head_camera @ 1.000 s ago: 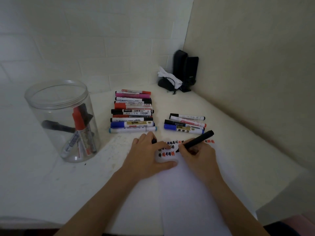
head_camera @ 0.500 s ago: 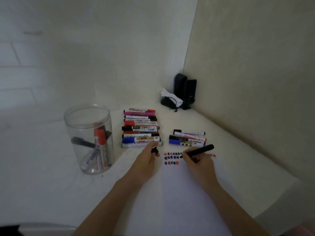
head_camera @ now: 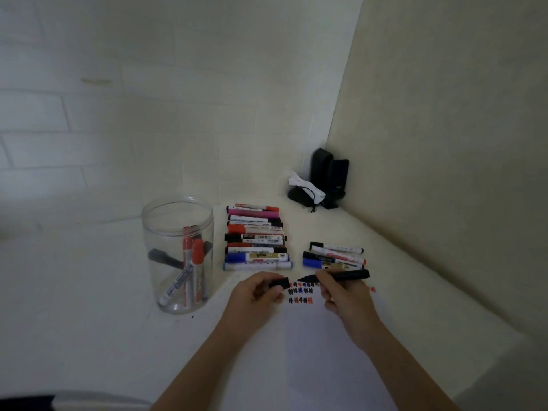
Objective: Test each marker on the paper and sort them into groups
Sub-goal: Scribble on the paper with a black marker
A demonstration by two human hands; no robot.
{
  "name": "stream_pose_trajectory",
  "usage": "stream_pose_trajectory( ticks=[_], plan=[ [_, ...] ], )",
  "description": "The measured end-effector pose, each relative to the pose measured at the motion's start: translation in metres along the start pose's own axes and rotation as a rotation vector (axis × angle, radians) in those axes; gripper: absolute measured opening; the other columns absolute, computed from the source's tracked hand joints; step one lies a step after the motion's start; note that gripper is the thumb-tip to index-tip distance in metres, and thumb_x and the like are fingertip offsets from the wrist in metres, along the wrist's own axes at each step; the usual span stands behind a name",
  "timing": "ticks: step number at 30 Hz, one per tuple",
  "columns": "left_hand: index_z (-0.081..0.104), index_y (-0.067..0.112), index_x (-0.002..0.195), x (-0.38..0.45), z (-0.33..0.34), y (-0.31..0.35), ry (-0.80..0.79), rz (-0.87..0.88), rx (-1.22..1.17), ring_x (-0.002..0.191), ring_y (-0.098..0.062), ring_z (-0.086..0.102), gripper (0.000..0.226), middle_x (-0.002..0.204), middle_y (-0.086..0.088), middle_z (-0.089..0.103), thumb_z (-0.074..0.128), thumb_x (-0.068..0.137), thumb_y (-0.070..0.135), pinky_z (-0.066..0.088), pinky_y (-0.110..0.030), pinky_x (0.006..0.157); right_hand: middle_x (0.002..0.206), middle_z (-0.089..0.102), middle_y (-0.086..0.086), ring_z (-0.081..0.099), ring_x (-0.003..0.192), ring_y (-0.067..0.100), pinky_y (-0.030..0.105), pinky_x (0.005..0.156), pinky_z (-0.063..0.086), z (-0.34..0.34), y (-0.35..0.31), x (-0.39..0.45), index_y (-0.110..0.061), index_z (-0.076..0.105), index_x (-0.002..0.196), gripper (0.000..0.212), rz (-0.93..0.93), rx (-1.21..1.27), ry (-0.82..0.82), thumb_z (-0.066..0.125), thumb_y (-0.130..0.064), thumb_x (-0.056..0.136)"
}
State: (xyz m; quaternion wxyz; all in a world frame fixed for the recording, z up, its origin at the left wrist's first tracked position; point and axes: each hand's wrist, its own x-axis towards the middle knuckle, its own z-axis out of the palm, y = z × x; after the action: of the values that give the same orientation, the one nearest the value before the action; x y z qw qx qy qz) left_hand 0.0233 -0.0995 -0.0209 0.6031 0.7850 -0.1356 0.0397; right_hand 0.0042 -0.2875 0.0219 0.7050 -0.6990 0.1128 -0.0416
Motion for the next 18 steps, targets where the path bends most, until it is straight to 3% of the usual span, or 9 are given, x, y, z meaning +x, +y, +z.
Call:
stream_pose_trajectory(
  ticks=[6,14,18],
  plan=[
    [0.068,0.026,0.103,0.001,0.001,-0.004,-0.011,-0.023,-0.034,0.078,-0.003,0.065,0.016,0.087,0.006,0.071,0.058,0.094,0.018,0.051,-0.018,0.076,0.070,0.060,0.003,0.053,0.064,0.010,0.023,0.060,0.045,0.011,0.000,-0.008,-0.009,0.069,0.089,0.012,0.025,0.051,-0.026,0.069,-0.020,0.088],
    [0.069,0.024,0.105,0.000,-0.001,0.000,-0.031,0.031,0.017,0.074,0.001,0.062,0.016,0.081,0.007,0.069,0.059,0.094,0.020,0.047,-0.011,0.072,0.073,0.070,0.007,0.060,0.065,0.012,0.024,0.063,0.054,0.021,0.001,-0.010,-0.001,0.071,0.092,0.019,0.024,0.018,-0.030,0.073,-0.019,0.084],
    [0.071,0.021,0.105,-0.002,-0.002,0.000,-0.009,0.005,-0.067,0.073,0.000,0.063,0.016,0.080,0.006,0.070,0.061,0.092,0.016,0.049,-0.014,0.070,0.070,0.069,0.007,0.060,0.062,0.010,0.023,0.065,0.056,0.026,0.002,-0.010,-0.001,0.071,0.089,0.018,0.011,0.022,-0.022,0.072,-0.019,0.085]
  ],
)
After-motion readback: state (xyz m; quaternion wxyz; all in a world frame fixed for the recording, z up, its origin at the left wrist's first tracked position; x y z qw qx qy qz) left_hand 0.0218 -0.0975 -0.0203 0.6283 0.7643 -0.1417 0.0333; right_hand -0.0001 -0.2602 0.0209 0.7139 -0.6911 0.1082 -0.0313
